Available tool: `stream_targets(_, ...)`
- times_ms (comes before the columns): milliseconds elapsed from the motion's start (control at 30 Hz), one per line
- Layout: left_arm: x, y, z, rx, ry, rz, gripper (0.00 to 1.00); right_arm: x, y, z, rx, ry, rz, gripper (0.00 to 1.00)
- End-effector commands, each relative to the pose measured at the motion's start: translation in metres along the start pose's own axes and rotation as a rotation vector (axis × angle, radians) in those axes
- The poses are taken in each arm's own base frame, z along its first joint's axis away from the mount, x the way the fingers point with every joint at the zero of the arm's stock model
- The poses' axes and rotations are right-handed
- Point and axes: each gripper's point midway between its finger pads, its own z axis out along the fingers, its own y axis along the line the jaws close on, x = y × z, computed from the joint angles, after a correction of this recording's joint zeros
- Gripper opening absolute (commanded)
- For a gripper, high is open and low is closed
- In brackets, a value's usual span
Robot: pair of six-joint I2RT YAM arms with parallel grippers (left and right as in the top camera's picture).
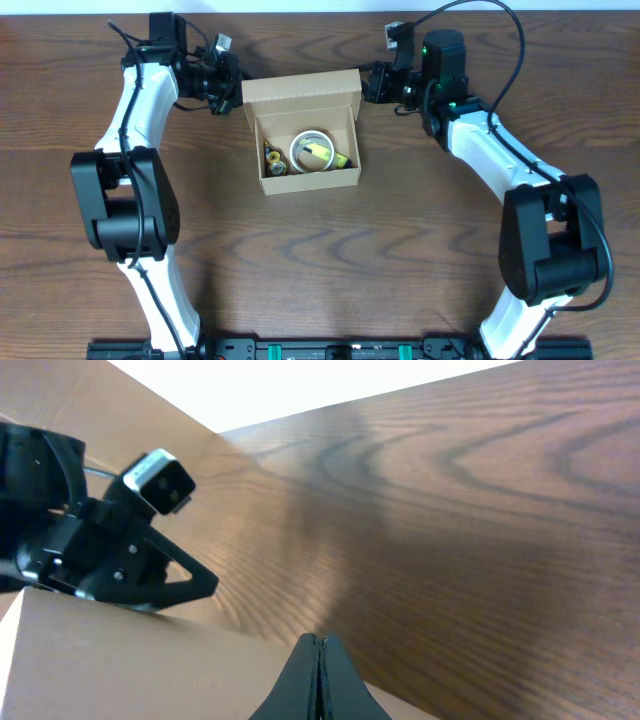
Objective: Pack container
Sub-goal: 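Fold the lid down over the box with both grippers, then press the closed lid down with the right gripper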
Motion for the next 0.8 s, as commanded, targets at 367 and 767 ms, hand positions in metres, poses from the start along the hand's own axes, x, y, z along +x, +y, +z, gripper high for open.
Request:
stream_targets(367,0.024,0.008,-0.021,-0.17,0.008,0.063,0.05,0.014,0.049,-0.022,0.01,0.08,-0.133,0.01)
stream_targets(767,0.042,-0.008,-0.065,-0.408,-0.106,0.224,0.05,0.057,0.082,-0.015,-0.009,0.209,-0.162,0.01)
